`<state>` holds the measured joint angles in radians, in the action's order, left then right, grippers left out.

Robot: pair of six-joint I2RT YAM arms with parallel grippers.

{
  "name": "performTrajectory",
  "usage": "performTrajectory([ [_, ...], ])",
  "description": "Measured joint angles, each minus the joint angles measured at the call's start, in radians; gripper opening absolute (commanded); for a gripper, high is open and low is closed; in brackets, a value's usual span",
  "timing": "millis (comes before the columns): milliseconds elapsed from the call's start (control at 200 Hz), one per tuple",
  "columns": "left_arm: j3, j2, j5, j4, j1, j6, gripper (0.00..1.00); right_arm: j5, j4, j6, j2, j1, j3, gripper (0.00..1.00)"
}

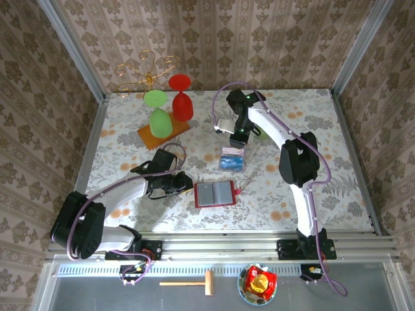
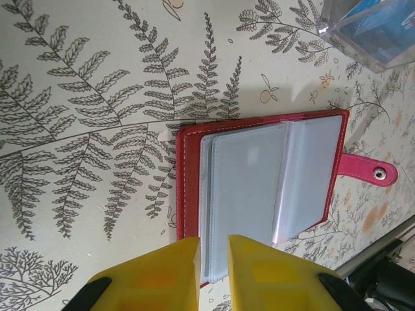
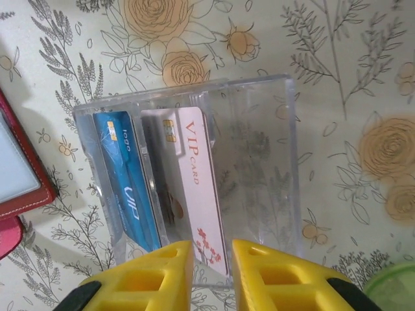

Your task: Take the credit cards out of the card holder

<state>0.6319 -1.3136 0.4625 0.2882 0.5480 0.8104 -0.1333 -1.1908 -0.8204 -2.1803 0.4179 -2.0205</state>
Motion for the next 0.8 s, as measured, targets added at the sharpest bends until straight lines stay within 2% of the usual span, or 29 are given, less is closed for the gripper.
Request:
performTrajectory([
  [210, -0.009, 0.000, 0.001, -0.008, 0.000, 0.000, 0.18, -0.002, 0.113, 0.101, 0.158, 0.034, 0.154, 0.24],
  [380, -0.010, 0.000, 0.001, -0.026, 0.002, 0.000, 0.17, -0.013, 0.264, 0.264, 0.273, 0.093, 0.317, 0.27],
  [545, -0.013, 0.000, 0.002, -0.054, 0.011, 0.000, 0.16, -0.032, 0.408, 0.478, 0.374, 0.140, 0.470, 0.28],
  [795, -0.016, -0.040, 0.005, -0.079, 0.033, 0.000, 0.13, -0.047, 0.624, 0.887, 0.513, 0.179, 0.686, 0.28],
])
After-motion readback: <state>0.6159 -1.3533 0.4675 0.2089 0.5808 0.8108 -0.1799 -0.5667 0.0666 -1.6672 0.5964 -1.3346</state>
